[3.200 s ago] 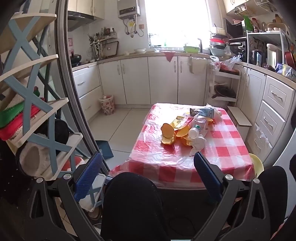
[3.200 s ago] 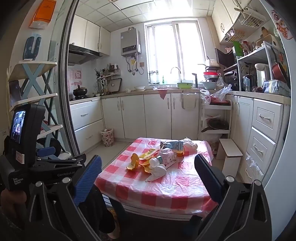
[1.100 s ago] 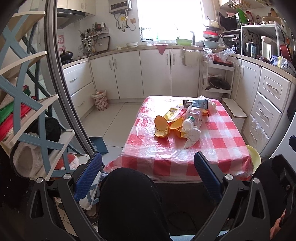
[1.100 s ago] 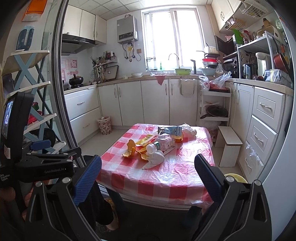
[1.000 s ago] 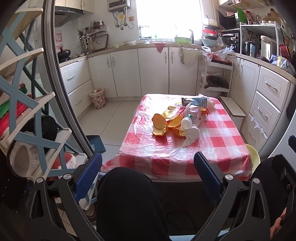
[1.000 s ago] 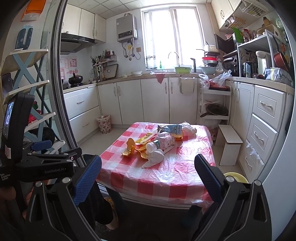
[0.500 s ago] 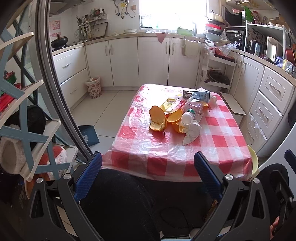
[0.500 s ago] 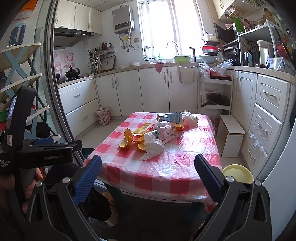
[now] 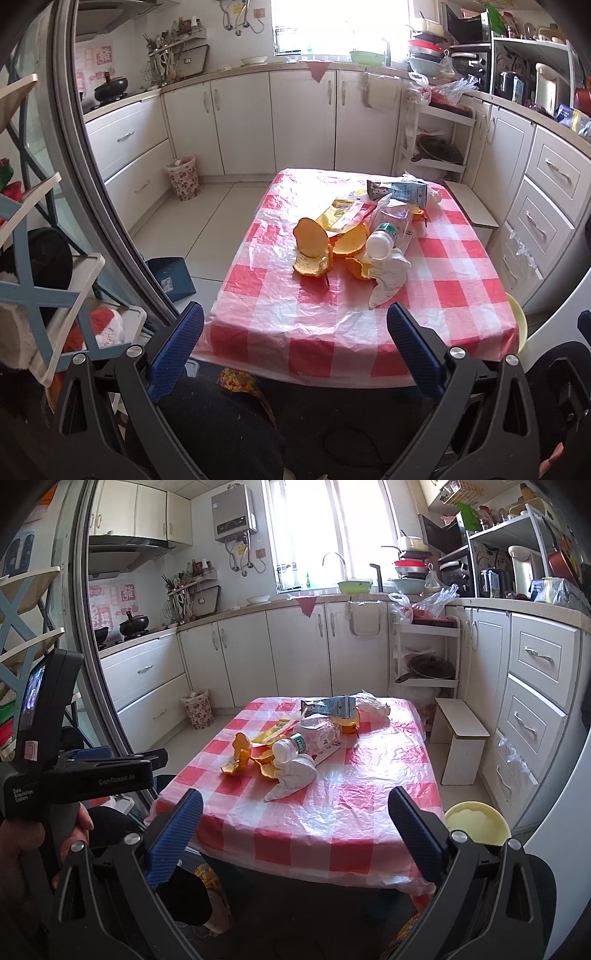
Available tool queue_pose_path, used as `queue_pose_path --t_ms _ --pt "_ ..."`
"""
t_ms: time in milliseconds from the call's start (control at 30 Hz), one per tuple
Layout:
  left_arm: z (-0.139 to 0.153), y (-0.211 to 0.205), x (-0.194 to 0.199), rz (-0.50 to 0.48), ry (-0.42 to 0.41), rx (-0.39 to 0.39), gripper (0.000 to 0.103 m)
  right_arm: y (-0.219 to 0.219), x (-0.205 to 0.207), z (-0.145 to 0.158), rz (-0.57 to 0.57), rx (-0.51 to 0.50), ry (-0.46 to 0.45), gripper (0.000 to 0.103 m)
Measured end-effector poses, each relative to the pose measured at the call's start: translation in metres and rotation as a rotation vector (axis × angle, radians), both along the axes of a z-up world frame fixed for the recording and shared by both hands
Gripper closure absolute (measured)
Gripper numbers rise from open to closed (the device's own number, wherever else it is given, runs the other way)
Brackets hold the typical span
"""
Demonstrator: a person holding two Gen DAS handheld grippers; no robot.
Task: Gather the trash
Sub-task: 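Grasp the blue-and-white juice carton with the right tool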
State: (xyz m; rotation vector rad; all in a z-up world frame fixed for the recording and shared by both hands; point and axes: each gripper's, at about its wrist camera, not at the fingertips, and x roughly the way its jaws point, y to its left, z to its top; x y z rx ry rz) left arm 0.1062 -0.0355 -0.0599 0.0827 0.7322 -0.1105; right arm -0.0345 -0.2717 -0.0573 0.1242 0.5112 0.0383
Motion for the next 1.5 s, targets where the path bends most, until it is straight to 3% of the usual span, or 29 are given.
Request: queue_pose_path --t_ms 133,300,467,667,867,967,1100,1233,1433,1500 --pt "-0.015 -0.011 0.024 -0.026 0.004 0.041 0.008 -0.005 0.013 0.000 -0.009 0.000 -0.001 0.007" --pt "-0.041 -0.027 0.076 -0.065 0.090 0.037 0.008 -0.015 0.042 0.002 -0.014 0.009 -0.016 0.007" --pt "-0.066 -0.046 0.122 -0.066 0.138 0.048 0.011 -0.028 0.097 -0.004 -0.005 0.038 0.012 0.007" --pt "-0.093 -0.057 0.163 -0.056 0.214 0.037 0.034 -0.054 0.175 -0.034 0.009 0.243 0.144 0.007" --pt "-0.109 -0.062 0.184 -0.070 0.262 0.019 0.043 -0.066 0.234 -0.052 -0.027 0.264 0.217 0.007" --pt "-0.116 -0.060 0.192 -0.073 0.295 0.001 0.053 -0.077 0.261 -0.054 -0.062 0.244 0.226 0.007" --pt "-0.124 -0.057 0.199 -0.089 0.335 -0.022 0.084 -0.093 0.298 -0.063 -0.081 0.183 0.258 0.007" --pt "-0.122 -0.053 0.203 -0.108 0.335 -0.050 0.085 -0.104 0.322 -0.073 -0.063 0.177 0.280 0.007" --pt "-0.121 -0.045 0.210 -0.130 0.356 -0.103 0.085 -0.112 0.341 -0.082 0.034 0.290 0.287 0.007" --pt "-0.122 -0.041 0.213 -0.133 0.367 -0.125 0.085 -0.112 0.345 -0.085 0.059 0.317 0.296 0.012"
